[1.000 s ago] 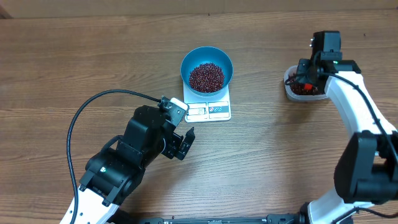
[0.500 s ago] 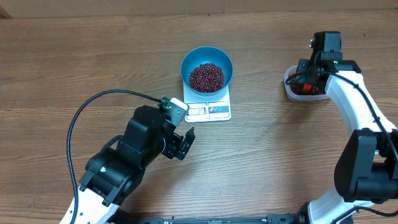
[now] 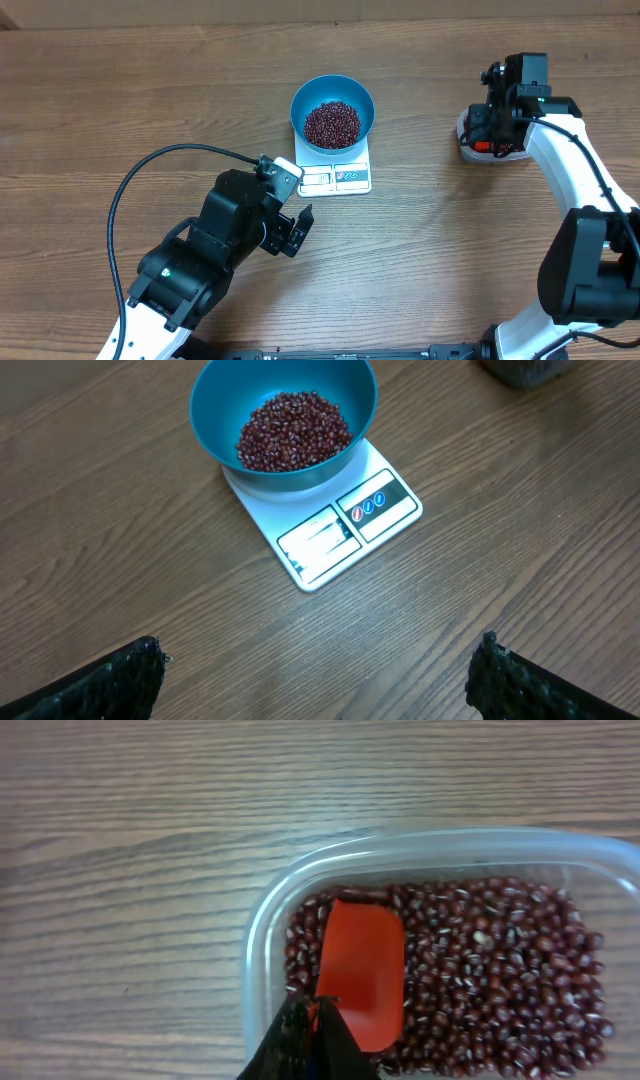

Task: Scoop item into bowl and weigh 150g on scale
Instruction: 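Drag the red scoop through the beans in the tub with the right gripper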

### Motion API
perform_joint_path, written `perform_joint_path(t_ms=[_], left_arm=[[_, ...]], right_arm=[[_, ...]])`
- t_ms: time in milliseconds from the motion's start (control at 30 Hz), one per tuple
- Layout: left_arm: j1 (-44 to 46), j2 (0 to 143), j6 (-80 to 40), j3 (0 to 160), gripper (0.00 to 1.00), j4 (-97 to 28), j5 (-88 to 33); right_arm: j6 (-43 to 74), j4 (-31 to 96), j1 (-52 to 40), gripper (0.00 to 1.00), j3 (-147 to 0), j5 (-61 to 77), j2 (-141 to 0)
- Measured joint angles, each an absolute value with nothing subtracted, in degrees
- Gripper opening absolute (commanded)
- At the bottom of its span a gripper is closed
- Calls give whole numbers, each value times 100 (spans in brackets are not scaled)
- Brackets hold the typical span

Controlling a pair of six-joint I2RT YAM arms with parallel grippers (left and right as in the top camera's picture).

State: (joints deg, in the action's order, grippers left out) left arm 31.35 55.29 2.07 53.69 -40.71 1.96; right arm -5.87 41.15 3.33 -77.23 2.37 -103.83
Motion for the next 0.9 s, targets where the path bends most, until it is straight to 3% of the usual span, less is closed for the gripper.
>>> perform_joint_path(t_ms=[900], left_arm=[[3135,5529,207,5369,99,-4071,196]], right_arm=[[-749,4169,1542,4,-7723,2366,-10565]])
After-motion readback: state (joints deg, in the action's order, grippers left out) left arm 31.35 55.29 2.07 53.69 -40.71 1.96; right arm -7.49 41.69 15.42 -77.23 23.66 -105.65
